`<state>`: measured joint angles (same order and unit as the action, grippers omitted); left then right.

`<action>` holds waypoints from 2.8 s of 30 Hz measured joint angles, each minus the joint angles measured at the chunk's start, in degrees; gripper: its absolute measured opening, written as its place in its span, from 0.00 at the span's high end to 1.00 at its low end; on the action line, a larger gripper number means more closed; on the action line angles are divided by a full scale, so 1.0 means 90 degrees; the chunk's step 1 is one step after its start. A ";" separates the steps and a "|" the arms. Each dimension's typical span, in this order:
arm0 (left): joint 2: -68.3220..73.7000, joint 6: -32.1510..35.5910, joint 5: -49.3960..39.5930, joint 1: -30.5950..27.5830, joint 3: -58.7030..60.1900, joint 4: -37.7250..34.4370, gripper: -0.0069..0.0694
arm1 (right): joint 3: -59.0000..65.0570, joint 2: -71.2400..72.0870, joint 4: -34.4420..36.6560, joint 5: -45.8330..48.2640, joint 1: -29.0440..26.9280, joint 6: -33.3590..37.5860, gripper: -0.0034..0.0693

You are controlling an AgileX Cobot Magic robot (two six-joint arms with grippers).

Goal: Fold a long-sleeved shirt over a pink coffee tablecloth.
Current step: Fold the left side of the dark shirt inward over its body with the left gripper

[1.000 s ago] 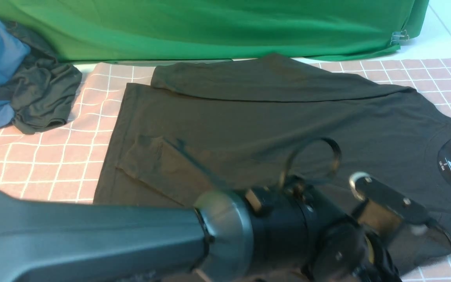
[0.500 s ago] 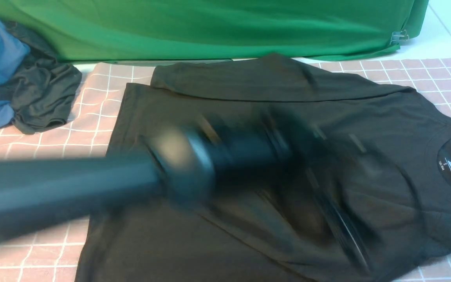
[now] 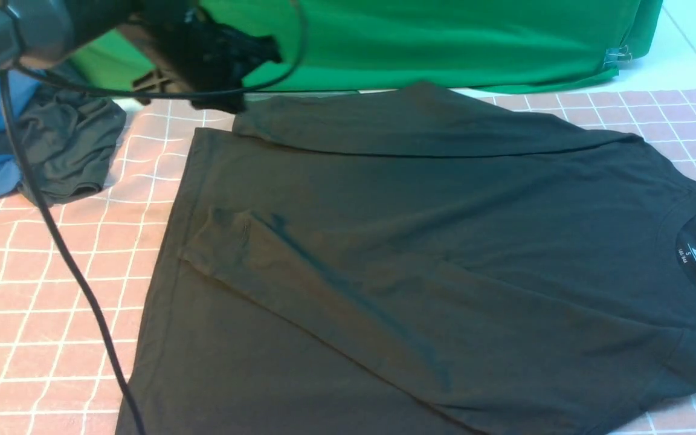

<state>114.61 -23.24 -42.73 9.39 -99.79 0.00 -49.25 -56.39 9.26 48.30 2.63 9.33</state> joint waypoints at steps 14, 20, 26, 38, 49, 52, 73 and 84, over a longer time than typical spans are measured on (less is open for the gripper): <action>0.2157 0.0071 0.2410 -0.0469 -0.1091 0.0145 0.39 | 0.0000 0.0000 0.0000 0.0000 0.0000 -0.0012 0.76; 0.2575 0.0295 0.2683 -0.0469 -0.1307 0.0145 0.35 | 0.0000 0.0000 0.0000 0.0005 0.0000 -0.0033 0.76; 0.2653 0.0763 0.2718 -0.0469 -0.1314 -0.0104 0.64 | 0.0000 0.0000 0.0000 0.0005 0.0000 -0.0058 0.76; 0.1957 0.2526 0.1679 -0.0473 -0.1317 -0.1400 0.89 | 0.0000 0.0000 0.0000 0.0049 0.0000 -0.0077 0.76; 0.1023 0.2583 -0.0187 -0.0473 -0.1329 -0.1652 0.89 | 0.0000 0.0000 0.0000 0.0058 0.0000 -0.0086 0.76; 0.0831 0.2583 -0.0754 -0.0473 -0.1329 -0.1700 0.89 | 0.0000 0.0000 0.0000 0.0119 0.0000 -0.0086 0.76; -0.0044 0.2102 -0.1967 -0.0473 -0.0075 -0.1642 0.89 | 0.0000 0.0000 0.0000 0.0143 0.0000 -0.0178 0.76; 0.1001 0.1785 -0.0724 -0.0473 -0.0042 -0.1063 0.60 | 0.0000 0.0000 0.0000 0.0113 0.0000 -0.0178 0.76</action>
<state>123.62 -7.18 -49.25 5.13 -100.17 -9.57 -49.25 -56.39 9.26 49.32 2.63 7.73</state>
